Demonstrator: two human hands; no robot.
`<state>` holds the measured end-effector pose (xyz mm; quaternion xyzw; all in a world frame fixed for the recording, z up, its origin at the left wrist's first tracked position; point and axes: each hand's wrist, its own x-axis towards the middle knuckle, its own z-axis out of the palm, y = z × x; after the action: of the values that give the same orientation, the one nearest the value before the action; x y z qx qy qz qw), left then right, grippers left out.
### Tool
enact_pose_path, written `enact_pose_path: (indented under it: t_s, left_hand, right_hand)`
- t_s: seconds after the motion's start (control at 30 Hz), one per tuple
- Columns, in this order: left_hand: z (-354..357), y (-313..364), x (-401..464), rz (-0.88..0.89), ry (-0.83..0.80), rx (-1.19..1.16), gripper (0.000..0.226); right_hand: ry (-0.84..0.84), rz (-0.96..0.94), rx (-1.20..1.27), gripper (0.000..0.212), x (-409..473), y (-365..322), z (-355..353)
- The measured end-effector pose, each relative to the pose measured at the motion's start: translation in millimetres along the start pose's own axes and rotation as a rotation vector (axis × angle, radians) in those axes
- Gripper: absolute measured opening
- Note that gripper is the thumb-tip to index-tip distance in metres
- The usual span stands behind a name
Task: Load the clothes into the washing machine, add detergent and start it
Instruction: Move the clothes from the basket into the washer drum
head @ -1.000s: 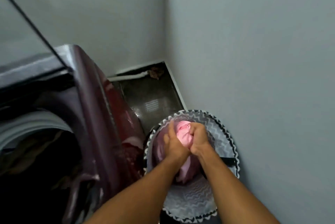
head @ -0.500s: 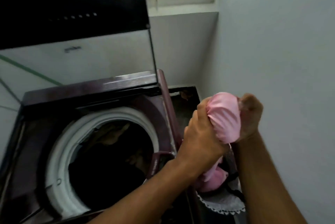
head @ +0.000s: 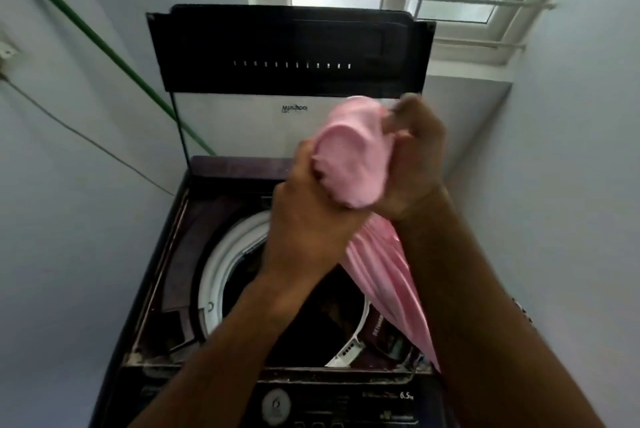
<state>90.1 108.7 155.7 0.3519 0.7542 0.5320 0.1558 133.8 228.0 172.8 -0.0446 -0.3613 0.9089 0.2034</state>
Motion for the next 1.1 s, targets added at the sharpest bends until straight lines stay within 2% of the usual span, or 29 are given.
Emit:
enact_pose_path:
  t_s: [0.07, 0.17, 0.23, 0.37, 0.47, 0.63, 0.77, 0.87, 1.0, 1.1]
  left_hand:
    - [-21, -25, 10, -0.066, 0.066, 0.09, 0.068]
    - [-29, -80, 21, -0.183, 0.105, 0.233, 0.066]
    - [-23, -115, 20, -0.209, 0.097, 0.311, 0.059]
    - [-5, -167, 4, -0.223, -0.016, 0.457, 0.058]
    - [3, -192, -7, -0.19, -0.104, 0.565, 0.059]
    - [15, -197, -5, -0.135, -0.146, 0.576, 0.047]
    - [34, -186, 2, -0.09, -0.284, 0.545, 0.054]
    - [56, -170, 6, -0.032, -0.431, 0.558, 0.064]
    - [95, -148, 5, 0.031, -0.562, 0.5, 0.081]
    - [125, -137, 1, 0.16, -0.611, 0.471, 0.095]
  right_hand:
    - [0.069, 0.088, -0.213, 0.016, 18, 20, 3]
    - [0.179, 0.148, -0.763, 0.017, 39, 60, -17]
    - [0.225, 0.23, -0.941, 0.02, 41, 85, -44]
    - [0.305, 0.351, -1.059, 0.006, 23, 125, -97]
    - [0.312, 0.411, -1.11, 0.007, 10, 150, -124]
    - [0.381, 0.577, -1.004, 0.034, -2, 168, -146]
    - [0.433, 0.46, -1.128, 0.021, -6, 150, -153]
    - [0.466, 0.329, -1.354, 0.015, -11, 119, -156]
    - [0.509, 0.199, -1.618, 0.037, -34, 80, -178]
    - [0.58, 0.283, -1.736, 0.082, -64, 58, -206]
